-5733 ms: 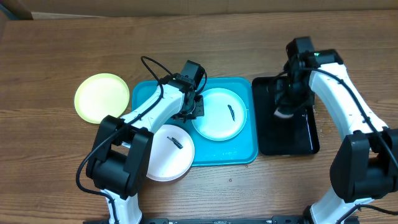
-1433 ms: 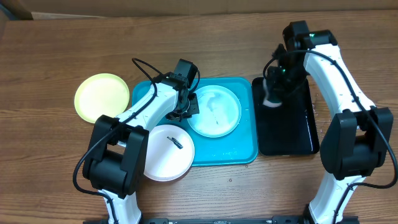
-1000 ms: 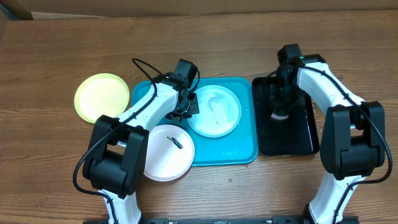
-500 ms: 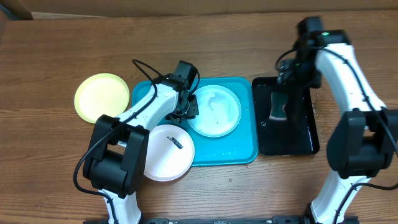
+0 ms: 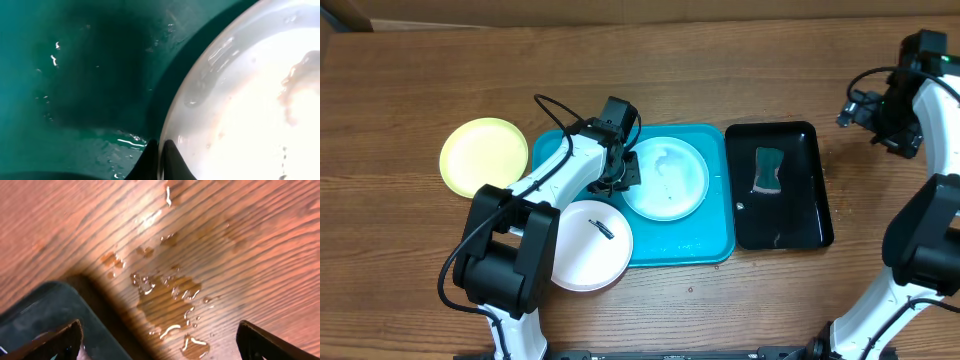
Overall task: Clean dirty plates on tray and stack at the side
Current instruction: 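Lift the light-blue plate with the left gripper and carry it right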
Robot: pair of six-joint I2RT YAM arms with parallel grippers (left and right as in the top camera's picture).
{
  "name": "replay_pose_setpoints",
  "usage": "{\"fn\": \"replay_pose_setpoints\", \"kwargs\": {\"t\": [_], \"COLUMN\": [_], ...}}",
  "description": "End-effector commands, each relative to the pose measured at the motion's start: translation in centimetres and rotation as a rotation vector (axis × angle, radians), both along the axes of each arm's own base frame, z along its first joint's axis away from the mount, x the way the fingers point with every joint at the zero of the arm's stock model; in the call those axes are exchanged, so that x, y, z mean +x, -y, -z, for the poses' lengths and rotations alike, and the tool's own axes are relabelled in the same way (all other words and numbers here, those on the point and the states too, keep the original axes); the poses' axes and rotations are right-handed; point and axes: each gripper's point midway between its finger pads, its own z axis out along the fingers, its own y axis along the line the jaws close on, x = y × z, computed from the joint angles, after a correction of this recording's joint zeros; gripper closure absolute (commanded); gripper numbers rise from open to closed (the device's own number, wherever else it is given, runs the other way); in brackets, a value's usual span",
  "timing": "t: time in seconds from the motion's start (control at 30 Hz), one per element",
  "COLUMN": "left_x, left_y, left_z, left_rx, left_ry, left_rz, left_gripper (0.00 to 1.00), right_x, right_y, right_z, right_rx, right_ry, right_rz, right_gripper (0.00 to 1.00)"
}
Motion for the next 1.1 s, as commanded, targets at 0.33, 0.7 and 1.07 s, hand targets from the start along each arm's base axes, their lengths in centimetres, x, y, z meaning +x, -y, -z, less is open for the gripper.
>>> {"fn": "replay_pose_setpoints", "kwargs": {"t": [0.33,0.7,1.07], "left_x": [4.1,7.5,6.8], "left_y": [-1.2,1.4,11.7], "left_z": [-6.6,-14.8,-17.5], "left_rx": [-0.036,-0.068,-0.114], "left_ry": [0.086,0.256,0.445], "left_rz": [0.086,0.177,0.359], "left_gripper": [0.96,0.96,0.96], "right_x": [0.7,0.7,0.7], "right_y": [0.9,0.9,0.9], "right_z": [-1.4,-1.4,-1.4], "right_rx": [-0.012,-0.013,-0.013], "right_ry": [0.060,0.060,0.060], "right_rz": [0.023,0.023,0.023], "right_gripper": [0.00,0.00,0.00]}}
